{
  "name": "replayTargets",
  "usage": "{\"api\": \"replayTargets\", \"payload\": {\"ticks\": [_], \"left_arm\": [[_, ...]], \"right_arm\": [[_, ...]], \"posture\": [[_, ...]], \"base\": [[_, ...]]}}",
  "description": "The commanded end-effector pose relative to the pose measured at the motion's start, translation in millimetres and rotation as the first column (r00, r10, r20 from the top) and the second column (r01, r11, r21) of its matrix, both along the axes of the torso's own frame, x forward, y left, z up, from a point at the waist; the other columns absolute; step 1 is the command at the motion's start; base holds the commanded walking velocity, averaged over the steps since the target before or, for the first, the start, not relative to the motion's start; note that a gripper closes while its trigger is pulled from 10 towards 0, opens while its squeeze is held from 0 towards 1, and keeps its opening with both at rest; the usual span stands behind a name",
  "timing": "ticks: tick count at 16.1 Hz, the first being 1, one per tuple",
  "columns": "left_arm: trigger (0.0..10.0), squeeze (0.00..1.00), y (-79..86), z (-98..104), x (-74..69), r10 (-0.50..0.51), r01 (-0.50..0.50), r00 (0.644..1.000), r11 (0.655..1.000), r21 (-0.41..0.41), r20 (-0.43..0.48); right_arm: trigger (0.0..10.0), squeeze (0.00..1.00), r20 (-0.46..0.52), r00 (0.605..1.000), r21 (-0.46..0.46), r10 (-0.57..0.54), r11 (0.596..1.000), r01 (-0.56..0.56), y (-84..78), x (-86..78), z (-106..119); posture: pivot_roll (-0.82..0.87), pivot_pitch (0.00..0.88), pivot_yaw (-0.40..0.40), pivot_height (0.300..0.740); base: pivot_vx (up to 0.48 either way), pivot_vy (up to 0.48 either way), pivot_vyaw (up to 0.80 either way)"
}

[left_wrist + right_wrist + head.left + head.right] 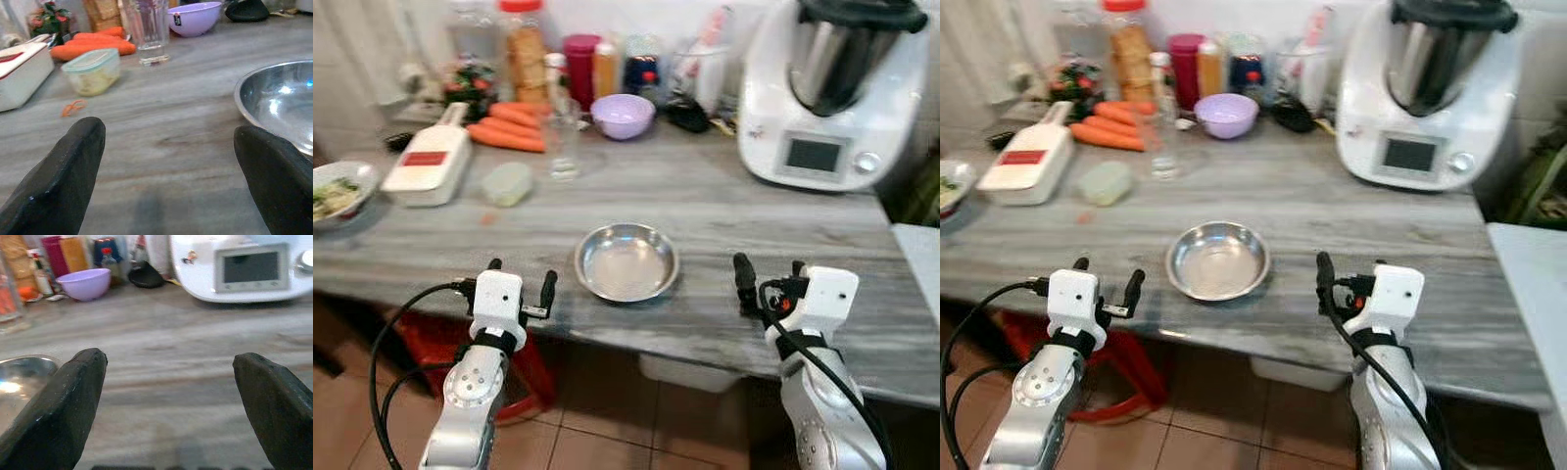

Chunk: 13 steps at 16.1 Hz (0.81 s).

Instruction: Setting the table

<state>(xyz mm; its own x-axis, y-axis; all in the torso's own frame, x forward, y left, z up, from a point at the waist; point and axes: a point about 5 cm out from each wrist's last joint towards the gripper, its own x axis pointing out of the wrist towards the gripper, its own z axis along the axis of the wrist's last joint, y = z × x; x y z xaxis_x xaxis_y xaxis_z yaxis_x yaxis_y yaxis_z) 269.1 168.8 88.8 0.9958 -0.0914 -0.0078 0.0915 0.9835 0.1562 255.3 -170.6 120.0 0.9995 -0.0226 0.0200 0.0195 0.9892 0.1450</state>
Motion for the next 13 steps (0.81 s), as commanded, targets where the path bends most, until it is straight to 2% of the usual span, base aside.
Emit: {"api": "replayTargets", "payload": {"ticks": [1,3,5,8,13], "left_arm": [[10.0,0.0,6.7,-1.1,1.9,0.017,-0.017,1.0,1.0,0.025,-0.015],[10.0,0.0,8.9,0.4,4.3,0.022,-0.022,1.0,0.999,0.029,-0.013],[10.0,0.0,9.0,1.1,4.8,0.019,-0.018,1.0,0.999,0.041,-0.011],[10.0,0.0,12.7,2.1,5.8,0.022,-0.021,1.0,0.999,0.049,-0.01],[10.0,0.0,14.2,1.5,5.1,0.015,-0.014,1.0,0.998,0.062,-0.016]], "right_arm": [[10.0,0.0,0.042,0.999,0.004,0.02,1.0,-0.02,4.4,-1.3,8.3],[10.0,0.0,0.031,0.999,-0.072,0.012,0.997,-0.009,5.1,1.2,8.0],[10.0,0.0,0.045,0.999,-0.086,0.028,0.996,-0.024,7.0,0.7,6.0],[10.0,0.0,0.061,0.998,-0.062,0.02,0.998,-0.016,7.1,-2.2,5.0],[10.0,0.0,0.029,1.0,-0.008,-0.005,1.0,0.005,4.9,-3.9,0.2]], "posture": [[0.01,0.0,0.004,0.74],[0.01,0.0,0.008,0.74],[0.01,0.0,0.008,0.74],[0.01,0.0,0.011,0.74],[0.01,0.0,0.011,0.74]], "base": [[0.0,0.0,0.0],[-0.129,0.0,0.0],[-0.283,0.0,0.0],[-0.312,0.0,0.0],[-0.337,0.0,0.0]]}}
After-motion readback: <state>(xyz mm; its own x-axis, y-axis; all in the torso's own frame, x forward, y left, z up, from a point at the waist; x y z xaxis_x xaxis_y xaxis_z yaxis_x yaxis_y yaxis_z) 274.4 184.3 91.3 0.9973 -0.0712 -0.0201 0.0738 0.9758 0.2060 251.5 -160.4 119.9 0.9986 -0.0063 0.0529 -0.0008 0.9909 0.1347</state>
